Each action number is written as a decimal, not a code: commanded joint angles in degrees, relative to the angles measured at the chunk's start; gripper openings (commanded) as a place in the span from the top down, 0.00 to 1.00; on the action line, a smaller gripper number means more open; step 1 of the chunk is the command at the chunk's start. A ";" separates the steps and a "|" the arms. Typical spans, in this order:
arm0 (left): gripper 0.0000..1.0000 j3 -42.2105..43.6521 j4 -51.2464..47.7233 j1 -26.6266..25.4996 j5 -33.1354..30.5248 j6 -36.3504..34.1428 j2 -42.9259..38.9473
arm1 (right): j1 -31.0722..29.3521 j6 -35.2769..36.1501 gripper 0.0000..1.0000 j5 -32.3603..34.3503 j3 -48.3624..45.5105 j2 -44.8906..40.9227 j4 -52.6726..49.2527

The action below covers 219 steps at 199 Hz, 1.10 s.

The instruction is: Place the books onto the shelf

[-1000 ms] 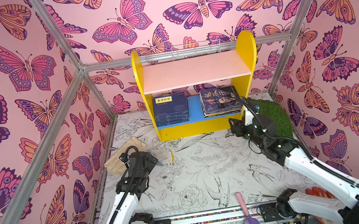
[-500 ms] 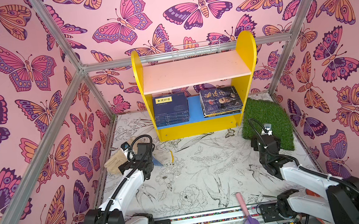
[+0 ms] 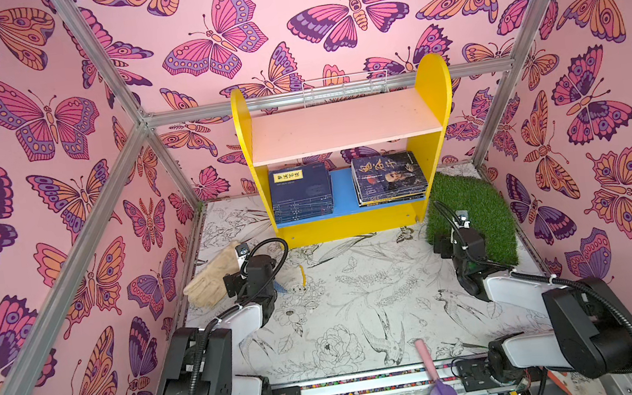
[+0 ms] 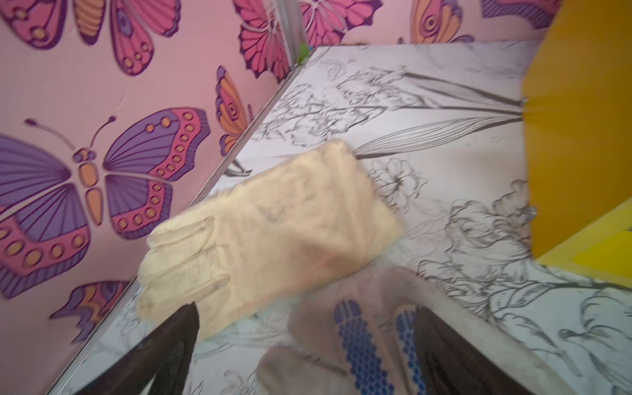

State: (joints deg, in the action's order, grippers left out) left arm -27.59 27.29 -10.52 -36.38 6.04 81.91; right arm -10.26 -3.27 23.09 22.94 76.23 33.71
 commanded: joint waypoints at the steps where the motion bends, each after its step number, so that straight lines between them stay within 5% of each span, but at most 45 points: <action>1: 0.01 -0.16 9.42 0.50 9.78 -9.40 2.55 | 2.39 3.40 0.01 -8.11 -0.80 -0.29 4.42; 13: 0.01 1.27 10.45 0.50 14.27 -11.49 2.96 | 3.42 3.55 0.00 -10.52 -1.62 -0.55 5.87; 22: 0.01 4.75 23.24 1.09 15.54 -14.06 5.11 | 4.14 4.67 0.00 -13.22 -2.64 0.20 8.47; 29: 0.01 5.25 23.38 1.70 12.02 -10.90 4.66 | 5.17 5.26 0.00 -16.00 -4.99 3.07 16.09; 46: 0.01 8.16 27.60 5.61 17.28 -6.82 3.90 | 7.47 2.30 0.01 -15.66 -7.98 14.66 35.40; 62: 0.00 8.17 30.75 6.09 23.42 -8.44 7.42 | 9.44 0.38 0.01 -17.35 -3.20 7.57 15.46; 68: 0.00 8.17 33.89 6.51 23.32 -9.40 9.04 | 9.47 -0.15 0.00 -16.37 -2.67 9.46 17.72; 80: 0.01 5.76 20.90 8.56 23.78 -5.17 5.60 | 9.47 -0.42 0.01 -15.38 -2.73 12.20 21.70; 94: 0.01 7.76 29.39 9.73 25.26 -5.47 8.01 | 9.47 -0.38 0.01 -15.39 -1.40 9.44 14.52; 109: 0.01 6.27 22.72 9.76 25.22 -4.01 5.76 | 9.47 0.01 0.00 -16.01 -1.22 10.92 16.74; 124: 0.01 7.94 29.36 9.61 24.77 -5.20 7.71 | 9.47 0.03 0.01 -16.19 -1.21 10.83 16.51; 219: 0.01 8.17 29.85 6.34 20.03 -7.02 7.58 | 9.56 -0.25 0.01 -16.33 -0.44 10.26 14.00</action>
State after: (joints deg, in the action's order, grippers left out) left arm -20.21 55.13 -4.10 -15.16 -0.45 89.21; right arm -1.10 -3.01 7.55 21.17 86.98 48.16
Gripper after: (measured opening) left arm 0.990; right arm 0.994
